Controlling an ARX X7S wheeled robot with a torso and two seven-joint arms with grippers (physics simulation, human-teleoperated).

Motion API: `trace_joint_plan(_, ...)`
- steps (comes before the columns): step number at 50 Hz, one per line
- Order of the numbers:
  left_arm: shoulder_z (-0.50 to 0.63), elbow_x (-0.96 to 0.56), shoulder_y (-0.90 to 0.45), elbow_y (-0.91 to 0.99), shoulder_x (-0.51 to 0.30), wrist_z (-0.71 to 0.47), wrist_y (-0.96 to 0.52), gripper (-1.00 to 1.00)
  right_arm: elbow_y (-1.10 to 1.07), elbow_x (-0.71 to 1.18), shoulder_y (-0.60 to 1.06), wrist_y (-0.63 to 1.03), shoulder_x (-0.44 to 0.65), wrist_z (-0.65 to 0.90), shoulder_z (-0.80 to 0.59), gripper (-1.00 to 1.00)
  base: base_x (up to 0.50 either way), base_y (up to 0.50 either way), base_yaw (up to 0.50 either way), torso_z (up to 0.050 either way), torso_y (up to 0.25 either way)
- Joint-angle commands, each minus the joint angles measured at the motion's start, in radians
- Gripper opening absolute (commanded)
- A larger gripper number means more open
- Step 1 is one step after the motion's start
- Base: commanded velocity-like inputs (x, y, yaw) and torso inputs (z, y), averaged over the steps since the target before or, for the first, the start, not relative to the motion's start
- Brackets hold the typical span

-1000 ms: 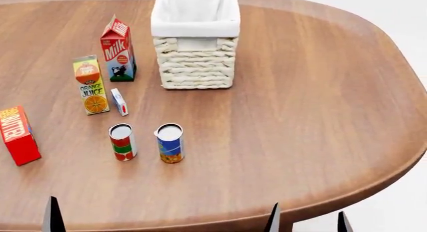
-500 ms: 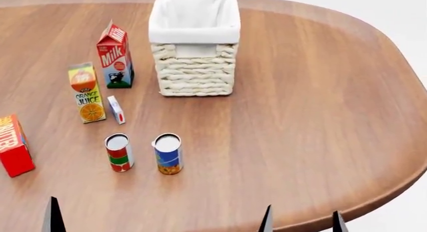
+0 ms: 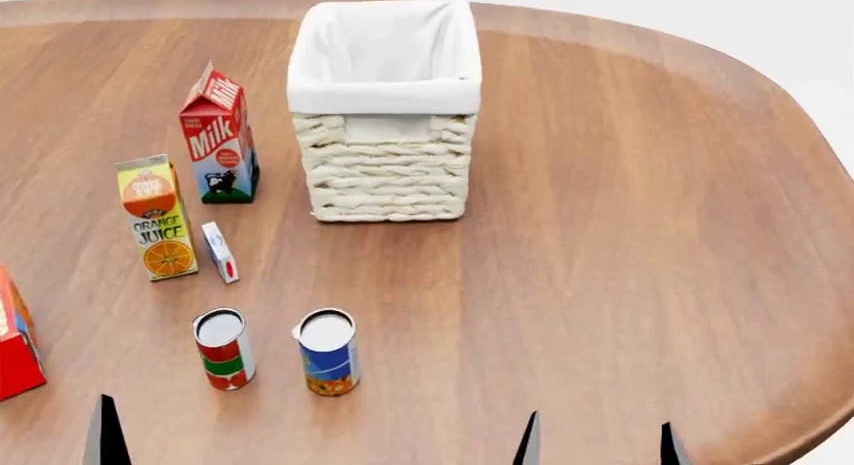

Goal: Pick up the alphabet soup, and put it in the basket.

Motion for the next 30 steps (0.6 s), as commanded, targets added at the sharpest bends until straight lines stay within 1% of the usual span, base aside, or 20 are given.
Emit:
trace_joint_plan(1,0.005,0.003,-0.001,-0.004,-0.002,-0.004,0.009,1.0,-0.002,-0.003,0.0,0.0,0.003,0.009,-0.004,1.0,0.2,0.0,0.0,0.0,0.0)
trace_joint_plan(14,0.005,0.009,0.007,0.009,-0.006,-0.018,0.015,1.0,-0.006,-0.009,-0.005,-0.007,0.008,0.015,-0.011,1.0,0.24,0.0,0.0,0.0,0.0)
trace_joint_plan(30,0.011,-0.003,0.002,0.008,-0.013,-0.022,0.013,1.0,-0.008,-0.002,-0.005,-0.009,0.012,0.022,-0.018,1.0,0.32,0.0,0.0,0.0,0.0)
